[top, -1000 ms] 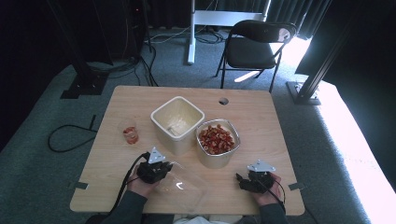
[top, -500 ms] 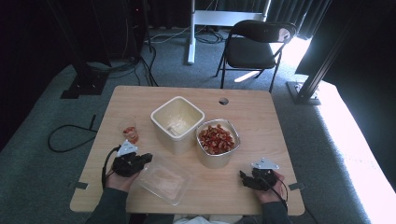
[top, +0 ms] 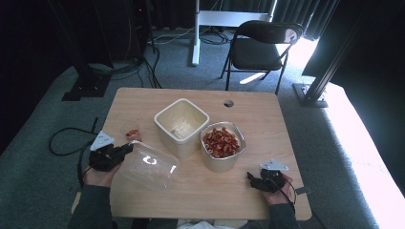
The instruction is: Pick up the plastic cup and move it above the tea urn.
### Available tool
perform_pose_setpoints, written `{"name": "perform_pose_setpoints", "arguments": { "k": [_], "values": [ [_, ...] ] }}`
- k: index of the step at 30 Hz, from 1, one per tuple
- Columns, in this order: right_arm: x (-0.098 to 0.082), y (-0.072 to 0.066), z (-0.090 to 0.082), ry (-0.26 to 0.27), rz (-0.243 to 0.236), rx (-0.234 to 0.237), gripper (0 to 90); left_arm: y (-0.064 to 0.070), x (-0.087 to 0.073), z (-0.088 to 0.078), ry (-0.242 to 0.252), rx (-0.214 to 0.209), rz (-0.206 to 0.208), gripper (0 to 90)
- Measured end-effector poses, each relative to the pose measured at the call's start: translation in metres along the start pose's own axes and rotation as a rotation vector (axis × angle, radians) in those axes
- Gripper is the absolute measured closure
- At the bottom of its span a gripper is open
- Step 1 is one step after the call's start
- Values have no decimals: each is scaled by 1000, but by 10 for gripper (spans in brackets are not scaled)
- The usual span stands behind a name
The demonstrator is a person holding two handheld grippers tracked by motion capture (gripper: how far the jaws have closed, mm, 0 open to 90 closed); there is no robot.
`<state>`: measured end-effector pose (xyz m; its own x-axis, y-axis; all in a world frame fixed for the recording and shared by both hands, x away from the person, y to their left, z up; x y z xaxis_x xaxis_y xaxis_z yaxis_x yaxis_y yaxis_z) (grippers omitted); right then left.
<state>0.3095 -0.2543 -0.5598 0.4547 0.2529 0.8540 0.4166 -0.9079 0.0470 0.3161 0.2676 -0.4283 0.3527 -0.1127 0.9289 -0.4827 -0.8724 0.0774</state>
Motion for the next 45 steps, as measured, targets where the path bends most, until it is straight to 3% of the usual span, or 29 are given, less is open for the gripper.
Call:
{"name": "perform_pose_setpoints", "arguments": {
  "k": [10, 22, 27, 35, 40, 45],
  "values": [
    [0, 1, 2, 4, 18, 3, 264, -15, 51, -6, 68, 32, 21, 876],
    [0, 2, 2, 9, 21, 7, 264, -10, 108, 13, 113, 47, 89, 877],
    [0, 2, 2, 11, 22, 8, 264, -9, 123, 27, 122, 48, 87, 877],
    [-1, 2, 2, 13, 24, 9, 265, -1, 142, 61, 91, 47, 92, 875],
    [-1, 2, 2, 14, 23, 6, 265, 4, 148, 90, 56, 95, 118, 875],
    [-1, 1, 2, 15, 19, 5, 265, 8, 150, 114, 17, 112, 140, 874]
  ]
}}
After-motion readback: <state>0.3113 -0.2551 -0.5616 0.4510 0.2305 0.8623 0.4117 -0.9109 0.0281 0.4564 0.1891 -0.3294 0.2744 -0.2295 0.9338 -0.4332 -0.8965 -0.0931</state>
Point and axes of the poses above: each handheld gripper's, and its own axes: z roughly forward along the jaws, x roughly out of its top, y roughly to its right, the point moved 2 cm from there along z, roughly forward along the jaws, and after that the axes turned 12 degrees about y, right-handed, at the moved point
